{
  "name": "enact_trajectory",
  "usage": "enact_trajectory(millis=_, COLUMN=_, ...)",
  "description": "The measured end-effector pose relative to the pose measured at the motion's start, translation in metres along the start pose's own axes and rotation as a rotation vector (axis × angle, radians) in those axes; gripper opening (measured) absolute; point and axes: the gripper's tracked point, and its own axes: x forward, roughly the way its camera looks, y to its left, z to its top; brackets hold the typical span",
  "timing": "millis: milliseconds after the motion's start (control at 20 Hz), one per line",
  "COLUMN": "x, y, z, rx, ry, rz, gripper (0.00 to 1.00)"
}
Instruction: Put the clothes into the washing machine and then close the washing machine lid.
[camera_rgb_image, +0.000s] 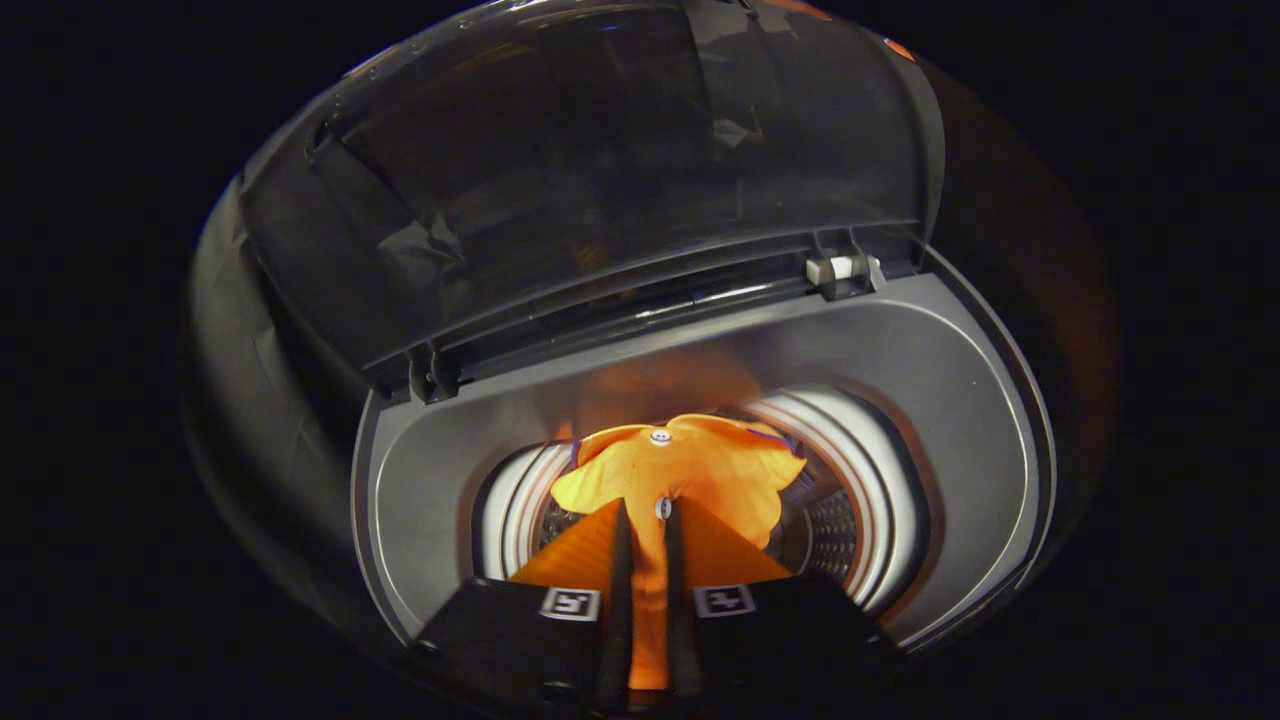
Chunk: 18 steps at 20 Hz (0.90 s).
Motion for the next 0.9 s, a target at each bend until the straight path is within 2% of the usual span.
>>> enact_trajectory(millis=450, x=-0.047, y=0.006, z=0.006, rx=-0.016, ry=-0.118, rz=0.001, gripper=0.99)
enact_trajectory(millis=700, x=-0.083, y=0.009, z=0.016, rx=-0.019, ry=-0.207, rz=-0.004, gripper=0.99)
enact_trajectory(millis=900, x=-0.144, y=0.021, z=0.056, rx=-0.010, ry=-0.410, rz=0.030, gripper=0.99)
